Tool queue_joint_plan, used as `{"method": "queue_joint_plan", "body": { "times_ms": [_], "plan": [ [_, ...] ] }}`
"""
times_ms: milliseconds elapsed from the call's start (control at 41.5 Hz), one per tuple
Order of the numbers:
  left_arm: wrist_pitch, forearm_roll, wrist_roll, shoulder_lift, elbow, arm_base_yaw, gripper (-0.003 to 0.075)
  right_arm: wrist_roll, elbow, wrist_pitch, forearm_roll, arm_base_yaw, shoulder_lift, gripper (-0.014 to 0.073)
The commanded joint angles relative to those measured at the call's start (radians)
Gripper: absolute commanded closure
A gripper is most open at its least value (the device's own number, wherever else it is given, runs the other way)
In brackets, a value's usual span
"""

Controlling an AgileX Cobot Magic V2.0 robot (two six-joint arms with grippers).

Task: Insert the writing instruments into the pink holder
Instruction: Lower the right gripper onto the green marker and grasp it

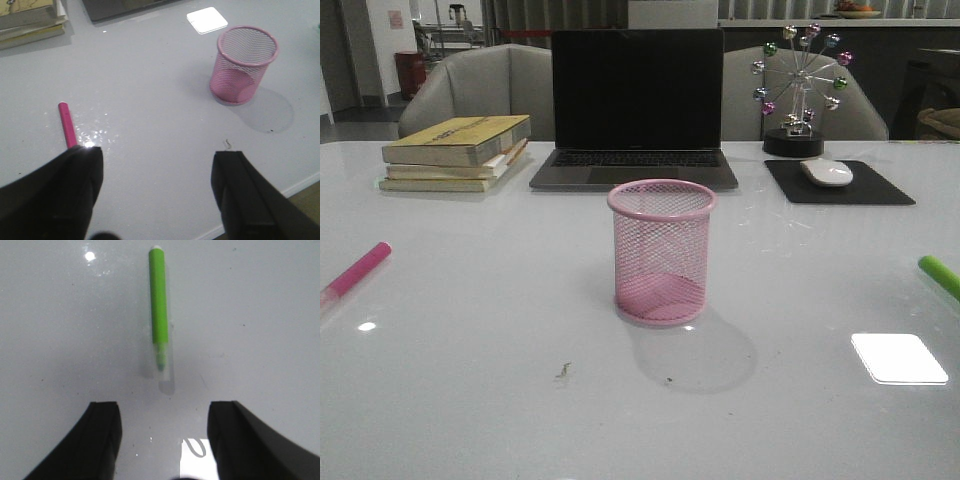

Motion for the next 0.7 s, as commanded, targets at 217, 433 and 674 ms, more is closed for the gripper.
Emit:
{"method": "queue_joint_plan", "body": {
  "times_ms": [217,433,674],
  "plan": [
    [-0.072,-0.011,0.003,0.002,-0.033,-0.042,0.0204,-0.022,-0.254,-0.029,-0.005,0.0,0.315,0.0098],
    [-0.07,-0.011,0.003,0.002,-0.033,-0.042,0.0204,-0.022,-0.387,0.022,-0.005,0.0,0.495,0.0098],
    [-0.062,-0.013,0.003,0.002,-0.033,-0.042,0.0204,-0.022,-0.486,0.043,-0.005,0.0,0.612,0.0098]
  ]
}}
